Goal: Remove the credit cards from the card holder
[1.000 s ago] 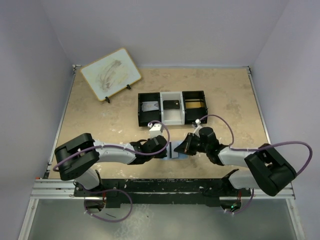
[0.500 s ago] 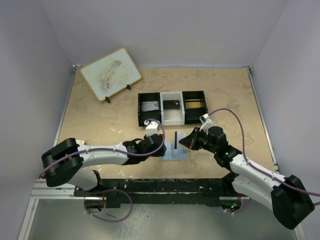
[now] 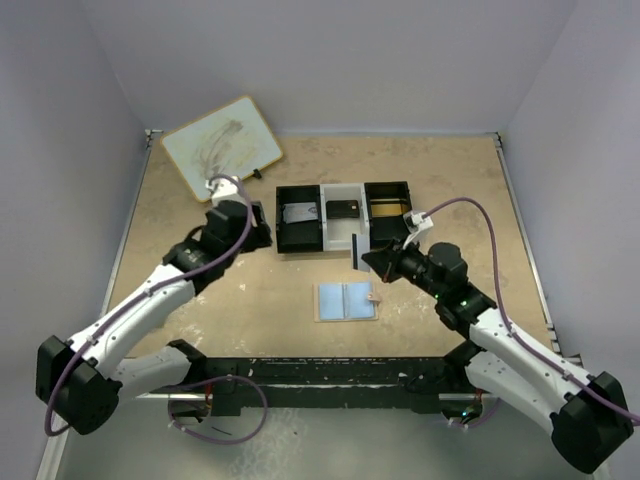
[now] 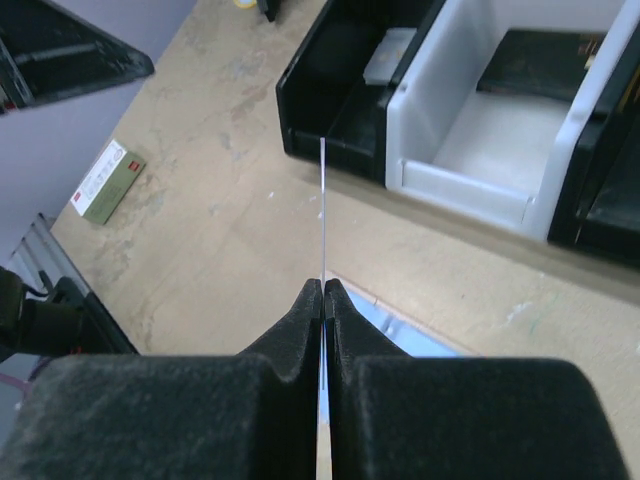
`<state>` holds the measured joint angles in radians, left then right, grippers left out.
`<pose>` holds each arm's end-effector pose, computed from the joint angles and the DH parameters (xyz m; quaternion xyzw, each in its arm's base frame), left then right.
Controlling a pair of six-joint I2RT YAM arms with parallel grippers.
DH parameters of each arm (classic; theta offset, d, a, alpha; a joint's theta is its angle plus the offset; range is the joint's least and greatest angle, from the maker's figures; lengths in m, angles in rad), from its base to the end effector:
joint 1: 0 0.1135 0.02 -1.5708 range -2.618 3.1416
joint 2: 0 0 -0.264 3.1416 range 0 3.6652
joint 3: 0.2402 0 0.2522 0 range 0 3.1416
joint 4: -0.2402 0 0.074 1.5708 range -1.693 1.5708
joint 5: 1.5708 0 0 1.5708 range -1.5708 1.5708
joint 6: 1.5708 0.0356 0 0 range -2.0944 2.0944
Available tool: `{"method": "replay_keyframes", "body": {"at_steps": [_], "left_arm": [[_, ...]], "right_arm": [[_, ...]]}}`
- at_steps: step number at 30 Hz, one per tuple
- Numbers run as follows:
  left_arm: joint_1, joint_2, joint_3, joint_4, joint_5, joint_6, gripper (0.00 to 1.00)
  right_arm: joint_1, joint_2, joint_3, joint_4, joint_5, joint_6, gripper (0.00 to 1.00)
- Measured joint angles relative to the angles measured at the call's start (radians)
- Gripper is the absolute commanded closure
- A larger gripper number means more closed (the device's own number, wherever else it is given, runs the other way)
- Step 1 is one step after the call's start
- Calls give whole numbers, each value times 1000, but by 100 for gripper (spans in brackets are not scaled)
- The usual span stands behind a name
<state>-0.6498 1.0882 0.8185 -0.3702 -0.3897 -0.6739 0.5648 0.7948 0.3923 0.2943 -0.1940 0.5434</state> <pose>0.1956 -0.1316 0.2761 -0.0975 0.8756 -0.1341 0.4537 0.1587 0.1087 0.2494 -0.0726 0.7401 0.4110 0.5273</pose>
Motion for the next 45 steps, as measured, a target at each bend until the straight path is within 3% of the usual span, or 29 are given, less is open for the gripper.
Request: {"method": "replay_keyframes", "body": {"at_steps": [5, 8, 14, 19, 25, 32, 45], "left_arm": [[252, -19, 87, -84, 25, 145, 31], [310, -19, 79, -108, -35, 201, 30], [311, -73, 21, -142, -129, 252, 30], [311, -214, -7, -153, -222, 253, 30], [311, -262, -8, -148, -298, 256, 29], [311, -263, -9, -149, -338, 267, 29], [311, -269, -13, -149, -348, 274, 28]], "right_arm": [[23, 76, 95, -4, 28, -123, 100], [63, 161, 169, -5, 66, -229, 100], [150, 344, 311, 14, 156, -460, 100], [175, 524, 449, 24, 150, -651, 100], [183, 736, 671, 8, 121, -837, 100], [188, 970, 910, -72, 128, -984, 100], [200, 1176, 1038, -216, 211, -1170, 100]]}}
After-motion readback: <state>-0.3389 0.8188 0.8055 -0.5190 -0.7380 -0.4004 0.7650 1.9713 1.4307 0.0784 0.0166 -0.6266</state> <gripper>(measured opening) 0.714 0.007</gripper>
